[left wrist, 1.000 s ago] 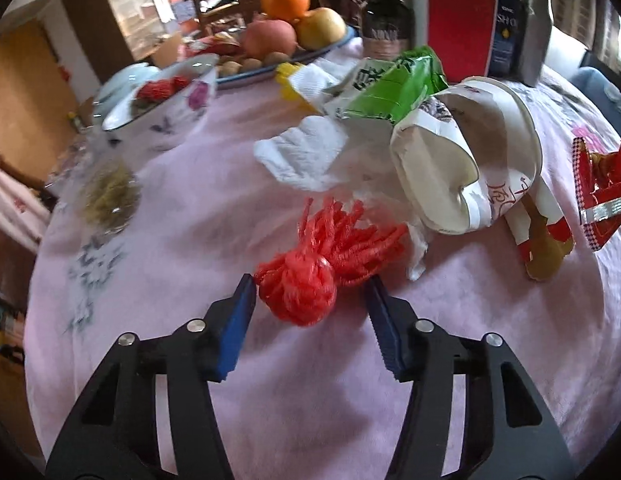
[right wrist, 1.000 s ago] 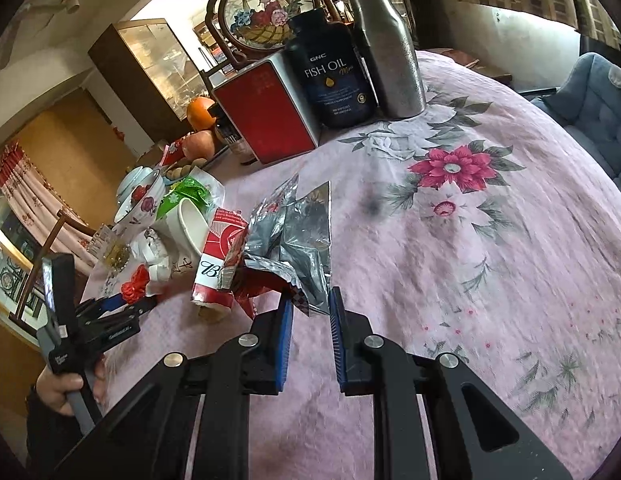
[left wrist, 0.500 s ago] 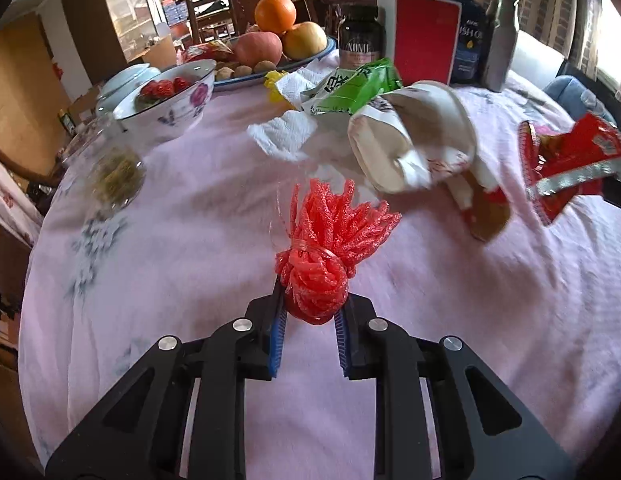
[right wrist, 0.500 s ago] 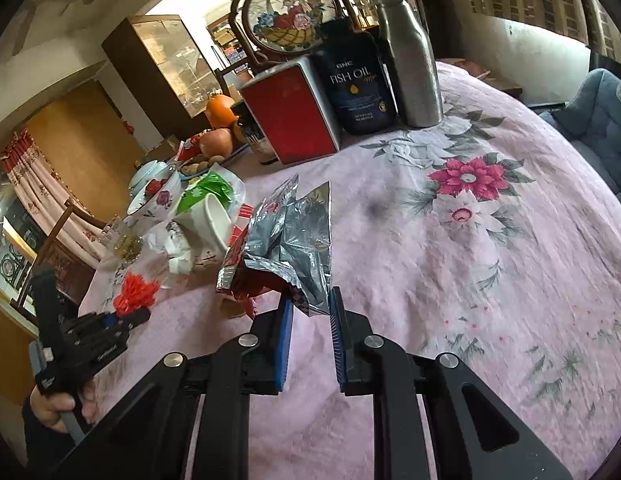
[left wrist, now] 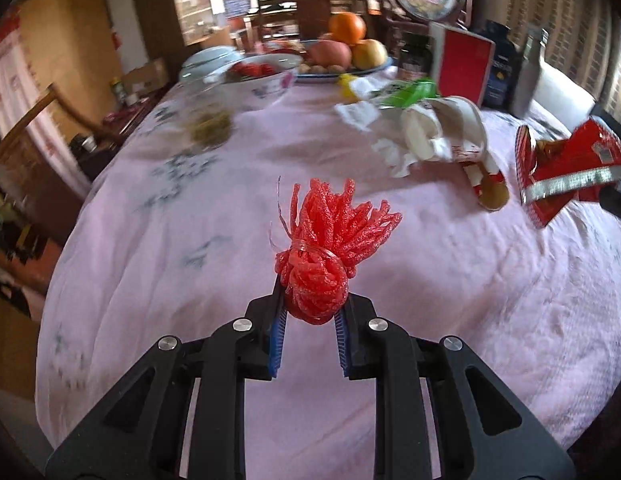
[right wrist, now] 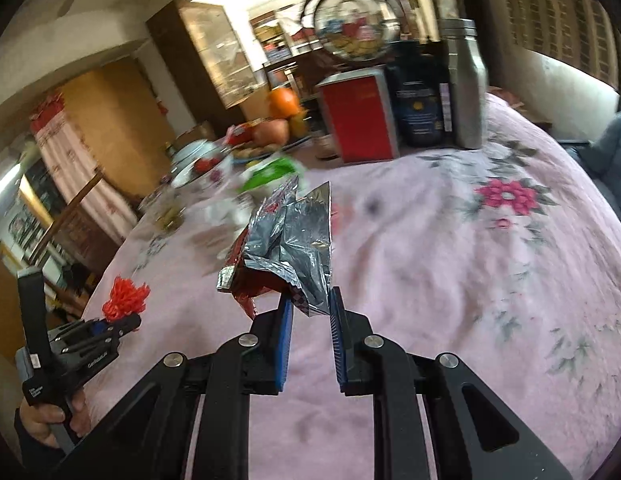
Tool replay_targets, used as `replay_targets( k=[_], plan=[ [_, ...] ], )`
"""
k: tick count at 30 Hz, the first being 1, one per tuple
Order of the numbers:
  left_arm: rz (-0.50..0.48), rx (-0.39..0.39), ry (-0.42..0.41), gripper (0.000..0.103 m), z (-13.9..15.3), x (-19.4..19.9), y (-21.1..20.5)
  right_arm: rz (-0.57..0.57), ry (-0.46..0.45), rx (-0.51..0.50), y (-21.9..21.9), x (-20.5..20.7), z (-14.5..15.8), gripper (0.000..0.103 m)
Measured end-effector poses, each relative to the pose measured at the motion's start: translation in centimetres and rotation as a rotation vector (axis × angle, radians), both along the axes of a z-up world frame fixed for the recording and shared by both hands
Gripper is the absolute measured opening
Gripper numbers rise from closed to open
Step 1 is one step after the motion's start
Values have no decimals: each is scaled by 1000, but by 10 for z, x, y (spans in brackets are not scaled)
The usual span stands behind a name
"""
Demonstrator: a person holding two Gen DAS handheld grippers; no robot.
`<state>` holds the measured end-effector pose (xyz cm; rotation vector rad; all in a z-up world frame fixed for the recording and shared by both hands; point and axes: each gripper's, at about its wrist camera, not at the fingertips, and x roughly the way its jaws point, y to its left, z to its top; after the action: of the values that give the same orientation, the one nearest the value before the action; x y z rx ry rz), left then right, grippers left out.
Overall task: Collect trash
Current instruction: 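Carry the foil snack bag and red mesh net over the red basket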
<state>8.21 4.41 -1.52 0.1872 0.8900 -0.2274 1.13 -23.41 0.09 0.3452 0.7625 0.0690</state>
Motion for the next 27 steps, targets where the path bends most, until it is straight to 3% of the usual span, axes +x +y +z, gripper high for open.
replay_targets(
  k=[10, 16, 27],
  plan=[
    [139, -76, -10, 23, -6, -42, 45, 152, 38, -60, 66, -8, -7, 18],
    [226, -119, -71, 23, 7, -84, 76, 242, 33, -55, 100, -11, -7, 18],
    [456, -109, -166, 23, 25, -152, 164, 584, 12, -17, 234, -24, 2, 18]
  ],
)
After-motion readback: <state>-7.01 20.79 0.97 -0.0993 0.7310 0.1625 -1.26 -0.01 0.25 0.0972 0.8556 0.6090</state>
